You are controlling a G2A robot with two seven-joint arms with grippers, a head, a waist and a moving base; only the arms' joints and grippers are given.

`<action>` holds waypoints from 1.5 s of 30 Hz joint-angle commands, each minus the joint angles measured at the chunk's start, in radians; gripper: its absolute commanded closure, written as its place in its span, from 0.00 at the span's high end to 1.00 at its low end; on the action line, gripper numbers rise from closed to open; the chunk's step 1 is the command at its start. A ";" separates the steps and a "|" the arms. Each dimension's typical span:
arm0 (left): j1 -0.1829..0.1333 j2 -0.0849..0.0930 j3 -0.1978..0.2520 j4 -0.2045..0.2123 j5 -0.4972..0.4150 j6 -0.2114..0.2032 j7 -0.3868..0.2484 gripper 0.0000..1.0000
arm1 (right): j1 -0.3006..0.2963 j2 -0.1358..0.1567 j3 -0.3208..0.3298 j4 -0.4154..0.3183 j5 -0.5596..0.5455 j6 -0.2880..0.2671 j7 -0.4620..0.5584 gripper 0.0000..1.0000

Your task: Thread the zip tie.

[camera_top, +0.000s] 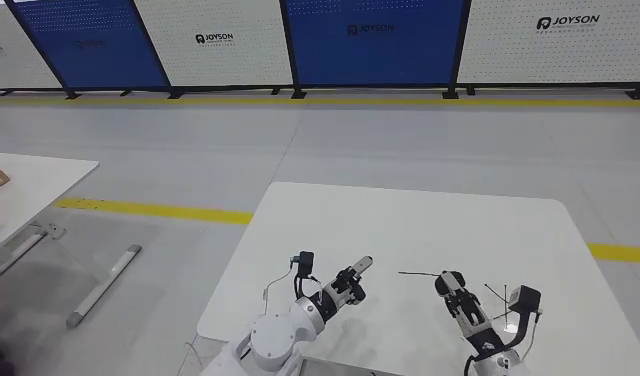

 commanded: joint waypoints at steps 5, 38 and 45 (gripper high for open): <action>0.000 0.000 0.000 0.000 0.000 0.000 0.000 1.00 | -0.001 0.000 0.002 0.000 0.004 -0.001 0.005 0.00; -0.098 -0.021 0.102 0.004 -0.068 0.051 -0.042 1.00 | 0.000 0.001 0.033 0.053 0.126 -0.073 0.095 0.00; -0.215 -0.057 0.201 0.076 -0.176 0.089 -0.014 1.00 | 0.000 0.001 0.033 0.053 0.126 -0.073 0.095 0.00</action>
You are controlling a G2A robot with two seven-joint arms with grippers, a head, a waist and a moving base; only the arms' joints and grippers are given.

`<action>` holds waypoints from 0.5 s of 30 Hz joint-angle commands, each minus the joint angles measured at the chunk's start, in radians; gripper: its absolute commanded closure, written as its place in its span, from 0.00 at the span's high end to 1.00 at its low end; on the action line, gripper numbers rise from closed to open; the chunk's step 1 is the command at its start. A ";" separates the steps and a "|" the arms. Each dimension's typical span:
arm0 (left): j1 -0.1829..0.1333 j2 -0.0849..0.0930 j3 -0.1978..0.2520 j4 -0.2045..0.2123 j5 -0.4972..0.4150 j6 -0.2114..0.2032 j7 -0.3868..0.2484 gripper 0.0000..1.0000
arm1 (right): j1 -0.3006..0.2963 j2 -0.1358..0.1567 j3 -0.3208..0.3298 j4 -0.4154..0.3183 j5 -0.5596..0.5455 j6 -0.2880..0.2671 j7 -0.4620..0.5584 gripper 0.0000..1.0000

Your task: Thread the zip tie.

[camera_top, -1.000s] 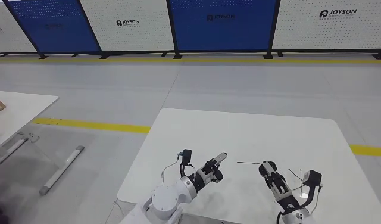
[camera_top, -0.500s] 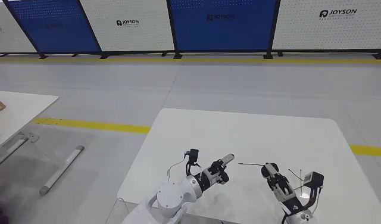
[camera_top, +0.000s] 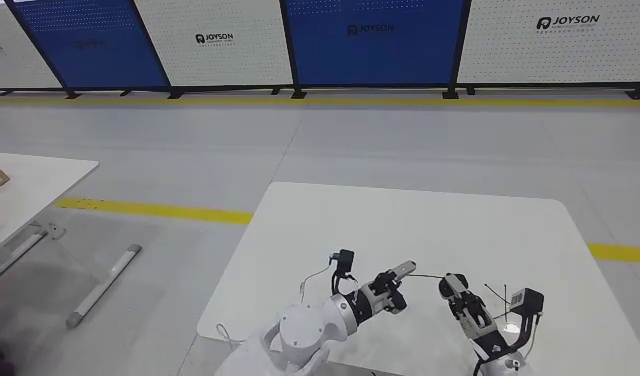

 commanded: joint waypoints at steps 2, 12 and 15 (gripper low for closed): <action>-0.036 -0.011 0.025 0.031 -0.021 0.002 0.029 1.00 | 0.000 0.000 0.000 0.000 0.000 0.000 0.000 0.00; -0.035 -0.012 0.035 0.039 0.002 -0.004 0.045 1.00 | 0.017 -0.004 -0.027 0.007 0.009 0.044 0.045 0.00; -0.034 -0.017 0.040 0.040 0.001 -0.020 0.092 1.00 | 0.025 -0.008 -0.038 0.010 0.001 0.045 0.020 0.00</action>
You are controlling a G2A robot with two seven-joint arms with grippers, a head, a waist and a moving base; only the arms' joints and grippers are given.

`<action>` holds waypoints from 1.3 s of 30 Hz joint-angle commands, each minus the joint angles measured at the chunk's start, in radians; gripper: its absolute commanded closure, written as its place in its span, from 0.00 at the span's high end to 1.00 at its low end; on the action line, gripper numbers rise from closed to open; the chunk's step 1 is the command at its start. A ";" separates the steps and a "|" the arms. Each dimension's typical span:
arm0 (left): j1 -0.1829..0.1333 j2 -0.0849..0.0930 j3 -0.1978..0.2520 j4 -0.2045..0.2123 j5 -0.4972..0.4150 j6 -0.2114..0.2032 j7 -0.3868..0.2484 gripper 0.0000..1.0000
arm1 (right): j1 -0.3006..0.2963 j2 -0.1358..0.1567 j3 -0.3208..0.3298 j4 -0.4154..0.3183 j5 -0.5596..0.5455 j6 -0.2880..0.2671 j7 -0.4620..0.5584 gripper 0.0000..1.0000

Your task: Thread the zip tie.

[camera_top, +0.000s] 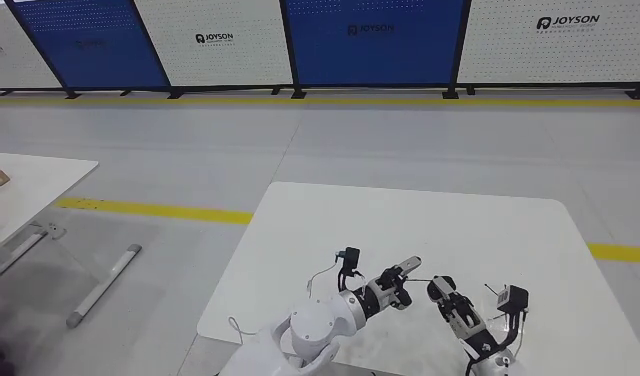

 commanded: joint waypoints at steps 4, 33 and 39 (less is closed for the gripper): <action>0.002 -0.003 0.003 -0.002 -0.005 -0.010 0.024 1.00 | 0.001 -0.001 -0.002 0.000 -0.002 -0.002 -0.010 0.00; 0.022 0.000 0.012 -0.019 0.076 -0.037 0.004 0.00 | 0.001 -0.001 -0.002 0.000 -0.002 -0.002 -0.010 0.00; 0.024 0.000 0.012 -0.022 0.087 -0.034 0.006 0.00 | 0.001 -0.001 -0.002 0.000 -0.002 -0.002 -0.010 0.00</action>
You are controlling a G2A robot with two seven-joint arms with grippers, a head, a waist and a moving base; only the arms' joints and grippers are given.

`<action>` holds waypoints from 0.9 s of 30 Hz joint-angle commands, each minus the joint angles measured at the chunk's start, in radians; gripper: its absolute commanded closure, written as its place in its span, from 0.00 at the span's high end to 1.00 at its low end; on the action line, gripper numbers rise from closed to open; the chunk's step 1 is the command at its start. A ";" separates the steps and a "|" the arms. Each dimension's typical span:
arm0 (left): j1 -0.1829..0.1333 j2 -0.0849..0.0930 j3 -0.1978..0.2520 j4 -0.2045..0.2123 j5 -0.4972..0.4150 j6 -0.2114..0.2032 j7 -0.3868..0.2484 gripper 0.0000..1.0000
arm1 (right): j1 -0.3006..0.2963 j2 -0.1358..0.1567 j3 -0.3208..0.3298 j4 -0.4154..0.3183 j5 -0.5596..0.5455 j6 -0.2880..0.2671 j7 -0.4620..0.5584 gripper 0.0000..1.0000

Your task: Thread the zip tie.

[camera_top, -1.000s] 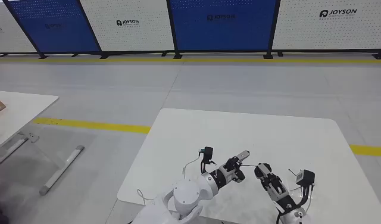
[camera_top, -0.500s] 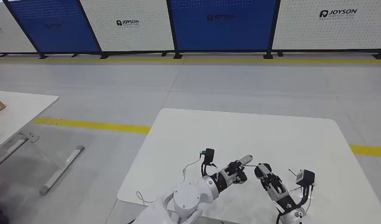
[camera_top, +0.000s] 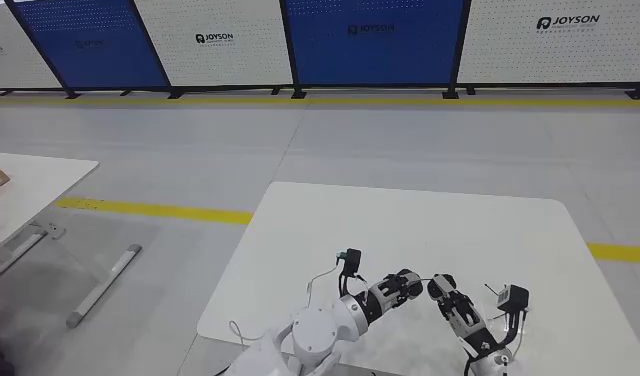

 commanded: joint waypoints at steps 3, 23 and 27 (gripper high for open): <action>0.002 0.000 -0.001 -0.002 0.002 -0.003 0.001 0.00 | 0.000 0.000 0.000 0.000 0.000 0.000 0.000 0.00; 0.021 0.004 -0.017 -0.022 0.014 -0.016 -0.012 0.00 | 0.000 0.000 0.000 0.000 0.000 0.000 0.000 0.00; 0.021 0.004 -0.015 -0.023 0.019 -0.016 -0.008 0.00 | 0.000 0.000 0.000 0.000 0.000 0.000 0.000 0.00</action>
